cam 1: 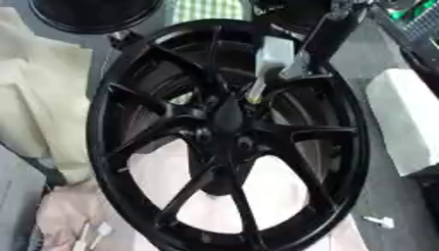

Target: Pull the pin out of the wheel hub.

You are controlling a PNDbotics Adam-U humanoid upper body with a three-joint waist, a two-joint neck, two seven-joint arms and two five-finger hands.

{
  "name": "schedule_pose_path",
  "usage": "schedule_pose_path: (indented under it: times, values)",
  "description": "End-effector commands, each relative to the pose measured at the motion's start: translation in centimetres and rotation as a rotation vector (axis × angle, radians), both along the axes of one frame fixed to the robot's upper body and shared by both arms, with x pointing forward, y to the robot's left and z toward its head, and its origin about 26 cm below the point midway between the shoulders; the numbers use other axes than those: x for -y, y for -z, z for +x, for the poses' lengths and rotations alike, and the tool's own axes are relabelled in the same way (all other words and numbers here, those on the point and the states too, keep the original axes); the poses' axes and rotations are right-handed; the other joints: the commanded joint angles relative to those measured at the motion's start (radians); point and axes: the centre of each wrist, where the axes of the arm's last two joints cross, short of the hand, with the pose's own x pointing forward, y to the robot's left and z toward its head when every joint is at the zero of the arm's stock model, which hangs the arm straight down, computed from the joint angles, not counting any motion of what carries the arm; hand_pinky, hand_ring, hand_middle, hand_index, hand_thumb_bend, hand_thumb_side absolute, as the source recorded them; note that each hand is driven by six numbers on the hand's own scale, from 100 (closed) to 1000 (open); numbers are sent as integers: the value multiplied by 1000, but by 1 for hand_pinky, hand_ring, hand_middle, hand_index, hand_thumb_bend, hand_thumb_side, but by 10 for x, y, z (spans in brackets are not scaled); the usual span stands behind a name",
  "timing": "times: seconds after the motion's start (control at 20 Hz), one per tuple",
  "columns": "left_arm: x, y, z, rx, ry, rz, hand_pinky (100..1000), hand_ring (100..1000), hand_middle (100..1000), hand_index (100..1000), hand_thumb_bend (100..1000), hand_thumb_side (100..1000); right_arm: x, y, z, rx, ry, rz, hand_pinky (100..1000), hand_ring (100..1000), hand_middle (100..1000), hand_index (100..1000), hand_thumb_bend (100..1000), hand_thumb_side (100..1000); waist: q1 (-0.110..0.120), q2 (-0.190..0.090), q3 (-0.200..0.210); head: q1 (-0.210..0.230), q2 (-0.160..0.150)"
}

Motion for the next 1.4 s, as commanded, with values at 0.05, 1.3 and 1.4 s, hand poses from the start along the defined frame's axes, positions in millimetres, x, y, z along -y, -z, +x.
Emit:
schedule_pose_path:
  times: [0.05, 1.3, 1.4]
  values:
    - [-4, -9, -1, 17, 2, 30, 784, 661, 595, 746, 670, 583, 8, -20, -11, 50, -5, 20, 777, 607, 321, 506, 411, 100, 3, -26, 1, 3, -11]
    - [-14, -15, -5, 42, -39, 34, 785, 663, 597, 747, 669, 579, 216, -61, -47, 211, 606, 555, 786, 608, 322, 517, 401, 100, 4, -28, -26, 37, -14]
    - [-15, -15, -5, 47, -47, 31, 785, 663, 597, 747, 669, 579, 250, -48, -53, 261, 735, 596, 788, 611, 326, 522, 399, 100, 6, -24, -29, 42, -16]
